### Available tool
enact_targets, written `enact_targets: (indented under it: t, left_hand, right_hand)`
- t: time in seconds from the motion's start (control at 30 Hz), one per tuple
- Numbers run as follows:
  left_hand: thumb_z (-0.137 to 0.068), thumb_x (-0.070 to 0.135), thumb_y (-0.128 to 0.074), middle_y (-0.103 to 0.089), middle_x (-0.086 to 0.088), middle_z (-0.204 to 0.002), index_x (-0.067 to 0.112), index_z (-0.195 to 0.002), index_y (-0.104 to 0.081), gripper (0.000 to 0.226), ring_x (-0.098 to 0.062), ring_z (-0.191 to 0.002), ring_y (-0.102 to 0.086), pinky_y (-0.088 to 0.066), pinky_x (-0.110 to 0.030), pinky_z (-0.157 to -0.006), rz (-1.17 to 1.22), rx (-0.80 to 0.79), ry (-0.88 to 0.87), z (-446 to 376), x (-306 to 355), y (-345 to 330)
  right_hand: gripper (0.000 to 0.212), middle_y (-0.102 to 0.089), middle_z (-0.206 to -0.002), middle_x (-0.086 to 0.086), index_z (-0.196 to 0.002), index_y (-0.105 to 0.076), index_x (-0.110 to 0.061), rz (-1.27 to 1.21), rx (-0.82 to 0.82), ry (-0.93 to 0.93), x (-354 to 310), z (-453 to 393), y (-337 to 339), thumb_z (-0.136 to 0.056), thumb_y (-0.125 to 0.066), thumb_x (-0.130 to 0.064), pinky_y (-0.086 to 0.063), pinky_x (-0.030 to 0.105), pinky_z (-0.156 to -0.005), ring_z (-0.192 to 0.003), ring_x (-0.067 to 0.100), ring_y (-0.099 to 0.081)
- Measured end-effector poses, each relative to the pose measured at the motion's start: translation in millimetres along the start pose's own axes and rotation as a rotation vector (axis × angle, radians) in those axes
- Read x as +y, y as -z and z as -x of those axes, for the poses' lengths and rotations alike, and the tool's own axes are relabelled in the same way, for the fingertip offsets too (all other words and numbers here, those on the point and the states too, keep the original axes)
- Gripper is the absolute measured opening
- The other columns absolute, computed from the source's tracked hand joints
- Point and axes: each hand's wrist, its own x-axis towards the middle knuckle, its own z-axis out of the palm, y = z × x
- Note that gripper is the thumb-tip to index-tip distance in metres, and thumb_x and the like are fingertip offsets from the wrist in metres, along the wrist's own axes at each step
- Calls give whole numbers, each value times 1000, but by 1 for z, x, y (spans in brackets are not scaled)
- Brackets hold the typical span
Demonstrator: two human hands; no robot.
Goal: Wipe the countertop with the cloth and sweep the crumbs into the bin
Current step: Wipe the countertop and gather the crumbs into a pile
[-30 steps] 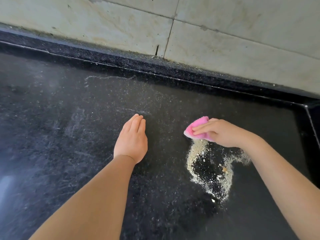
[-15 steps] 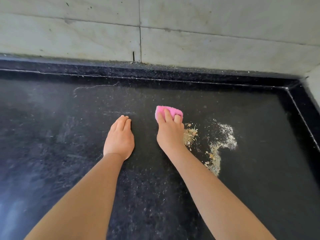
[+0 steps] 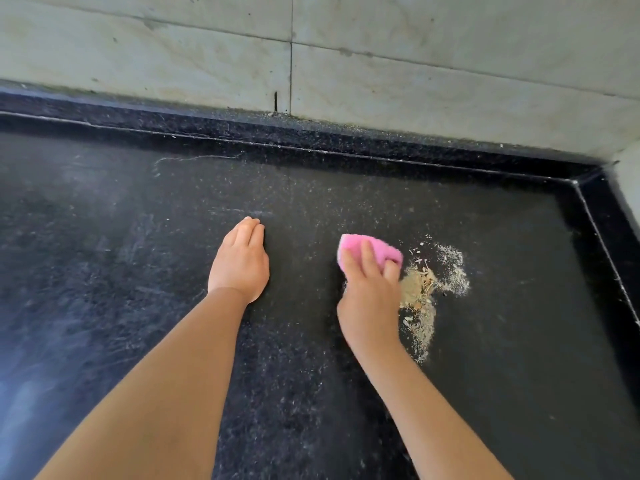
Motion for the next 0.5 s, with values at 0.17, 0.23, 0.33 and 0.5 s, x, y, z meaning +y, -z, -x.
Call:
enact_targets:
  t: [0.17, 0.23, 0.33, 0.5]
  left_hand:
    - [-97, 11, -32, -20, -11, -151, 1, -141, -25, 46, -23, -140, -12, -8, -29, -114, -8, 5, 1, -1, 1, 1]
    - [-97, 11, -32, -21, -11, -151, 1, -140, -26, 45, -23, -140, -13, -9, -28, -113, -3, 11, -7, 0, 0, 0]
    - [-97, 10, -32, -24, -11, -150, 1, -139, -28, 44, -24, -139, -15, -10, -28, -112, 5, 21, -26, 0, -2, -1]
    - [-96, 9, -33, -26, -12, -149, -1, -138, -30, 43, -25, -139, -17, -11, -29, -113, 11, 30, -40, -2, -4, -3]
  right_hand:
    - [71, -61, -121, 9, -110, -65, -19, -23, -149, 33, -32, 20, -28, -42, -83, -9, -52, 33, -66, -89, 30, -53]
    - [69, -28, -149, 6, -137, -38, -21, -7, -170, 35, -19, 21, -31, -74, -64, -6, -42, 36, -87, -116, 33, -37]
    - [64, 1, -155, -3, -145, -14, -26, 40, -176, -82, 18, 17, -21, -90, -37, -3, -24, 36, -104, -130, 32, -14]
    - [58, -47, -137, 12, -123, -55, -13, -61, 88, -145, 36, 8, -9, -71, -56, 14, -42, 46, -82, -105, 43, -40]
